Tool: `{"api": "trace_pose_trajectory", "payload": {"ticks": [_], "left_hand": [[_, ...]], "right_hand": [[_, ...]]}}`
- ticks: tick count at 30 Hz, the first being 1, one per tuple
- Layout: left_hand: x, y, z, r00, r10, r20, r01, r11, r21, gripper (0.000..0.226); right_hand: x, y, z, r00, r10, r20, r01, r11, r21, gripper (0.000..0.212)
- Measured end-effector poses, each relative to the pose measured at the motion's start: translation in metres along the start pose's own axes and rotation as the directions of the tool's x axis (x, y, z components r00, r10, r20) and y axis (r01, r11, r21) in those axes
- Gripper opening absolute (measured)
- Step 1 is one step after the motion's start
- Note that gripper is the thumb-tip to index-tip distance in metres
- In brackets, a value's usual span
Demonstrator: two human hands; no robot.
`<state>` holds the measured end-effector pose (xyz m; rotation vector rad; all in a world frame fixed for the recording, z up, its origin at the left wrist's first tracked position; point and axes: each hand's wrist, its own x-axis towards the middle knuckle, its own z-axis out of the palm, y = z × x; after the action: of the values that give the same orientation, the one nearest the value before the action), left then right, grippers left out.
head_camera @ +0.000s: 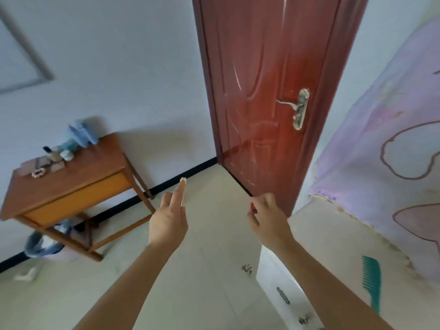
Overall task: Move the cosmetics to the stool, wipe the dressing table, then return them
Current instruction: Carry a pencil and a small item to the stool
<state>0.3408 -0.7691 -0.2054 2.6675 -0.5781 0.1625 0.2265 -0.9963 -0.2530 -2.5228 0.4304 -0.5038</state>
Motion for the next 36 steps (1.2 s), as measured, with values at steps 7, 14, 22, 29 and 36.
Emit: {"api": "trace_pose_trajectory", "payload": {"ticks": [7, 14, 22, 29, 36], "left_hand": [[-0.003, -0.189, -0.088, 0.97, -0.159, -0.185, 0.151, 0.987, -0.056, 0.072], [0.013, -0.325, -0.147, 0.9, -0.353, -0.258, 0.345, 0.936, -0.076, 0.075], [0.072, -0.427, -0.149, 0.866, -0.447, -0.224, 0.441, 0.894, -0.077, 0.075], [0.198, -0.504, -0.143, 0.868, -0.451, -0.209, 0.463, 0.886, 0.008, 0.074], [0.34, -0.577, -0.162, 0.869, -0.441, -0.222, 0.468, 0.879, 0.086, 0.074]], "right_hand": [[0.069, -0.173, 0.128, 0.971, -0.222, 0.089, 0.224, 0.975, -0.009, 0.031], [0.124, -0.319, 0.224, 0.896, -0.415, 0.16, 0.411, 0.91, 0.059, 0.038], [0.194, -0.389, 0.336, 0.821, -0.52, 0.237, 0.508, 0.854, 0.114, 0.03], [0.317, -0.424, 0.427, 0.807, -0.547, 0.223, 0.514, 0.837, 0.19, 0.024], [0.464, -0.477, 0.486, 0.804, -0.543, 0.241, 0.505, 0.839, 0.206, 0.029]]}}
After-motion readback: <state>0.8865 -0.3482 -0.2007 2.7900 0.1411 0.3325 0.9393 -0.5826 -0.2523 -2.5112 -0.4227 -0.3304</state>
